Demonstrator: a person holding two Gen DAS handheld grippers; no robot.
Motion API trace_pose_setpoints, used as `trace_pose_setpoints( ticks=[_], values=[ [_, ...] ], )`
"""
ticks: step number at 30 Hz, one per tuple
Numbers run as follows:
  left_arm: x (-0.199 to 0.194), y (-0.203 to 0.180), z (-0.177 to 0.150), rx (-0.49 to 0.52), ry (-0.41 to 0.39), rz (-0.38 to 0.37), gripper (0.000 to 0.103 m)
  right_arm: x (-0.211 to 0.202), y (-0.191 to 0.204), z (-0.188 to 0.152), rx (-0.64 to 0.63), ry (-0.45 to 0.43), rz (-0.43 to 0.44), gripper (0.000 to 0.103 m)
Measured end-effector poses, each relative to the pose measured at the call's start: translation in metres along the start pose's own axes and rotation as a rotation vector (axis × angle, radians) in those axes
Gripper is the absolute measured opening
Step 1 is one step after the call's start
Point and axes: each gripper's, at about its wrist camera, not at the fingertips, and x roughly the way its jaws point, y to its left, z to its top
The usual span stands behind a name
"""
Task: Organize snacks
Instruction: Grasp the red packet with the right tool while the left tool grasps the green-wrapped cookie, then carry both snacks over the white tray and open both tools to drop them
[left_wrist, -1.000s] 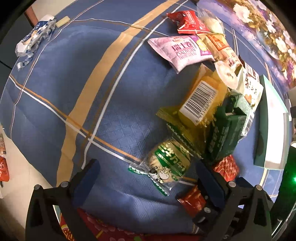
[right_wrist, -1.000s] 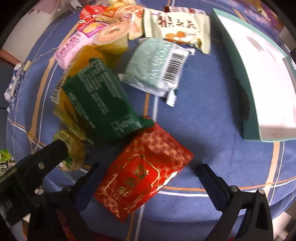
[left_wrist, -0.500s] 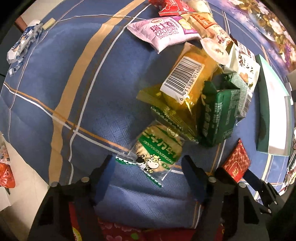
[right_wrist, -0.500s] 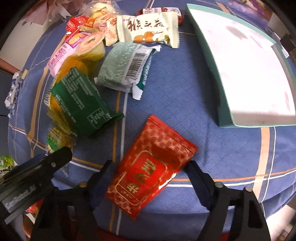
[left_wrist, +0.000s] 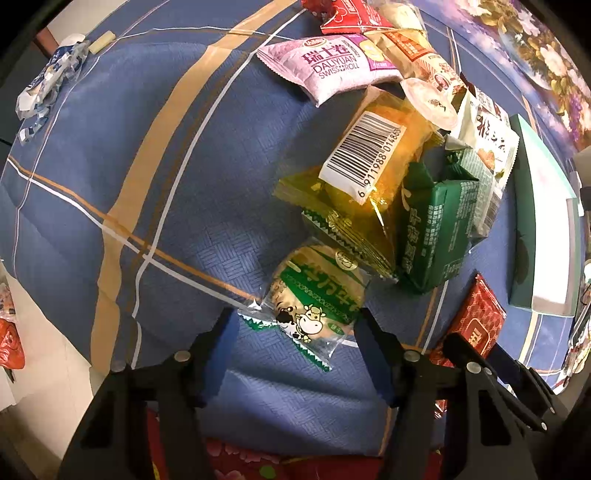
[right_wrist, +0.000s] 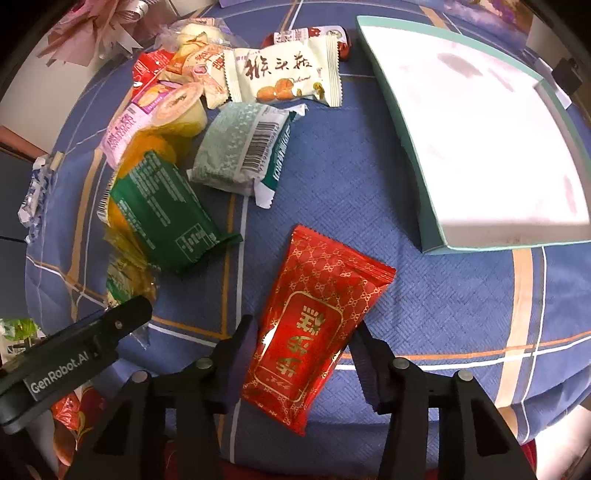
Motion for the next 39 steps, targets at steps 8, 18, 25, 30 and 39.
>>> trace_pose_setpoints(
  ticks=[8, 18, 25, 30, 39],
  values=[
    [-0.005, 0.001, -0.002, -0.009, -0.002, -0.002, 0.064, -0.038, -0.026, 0.006, -0.023, -0.008, -0.003, 0.047],
    [-0.002, -0.007, -0.001, 0.000, 0.009, 0.018, 0.064, -0.027, 0.000, 0.004, -0.137, 0.028, -0.077, 0.060],
    [0.003, -0.010, 0.001, 0.002, 0.017, 0.022, 0.065, -0.022, 0.013, -0.001, -0.186, 0.037, -0.118, 0.065],
    [0.009, -0.010, 0.001, 0.000, 0.020, 0.017, 0.065, -0.020, 0.014, -0.004, -0.198, 0.034, -0.123, 0.062],
    [0.006, -0.004, -0.003, -0.018, -0.017, -0.008, 0.061, -0.029, 0.001, -0.002, -0.165, -0.004, -0.087, 0.053]
  ],
)
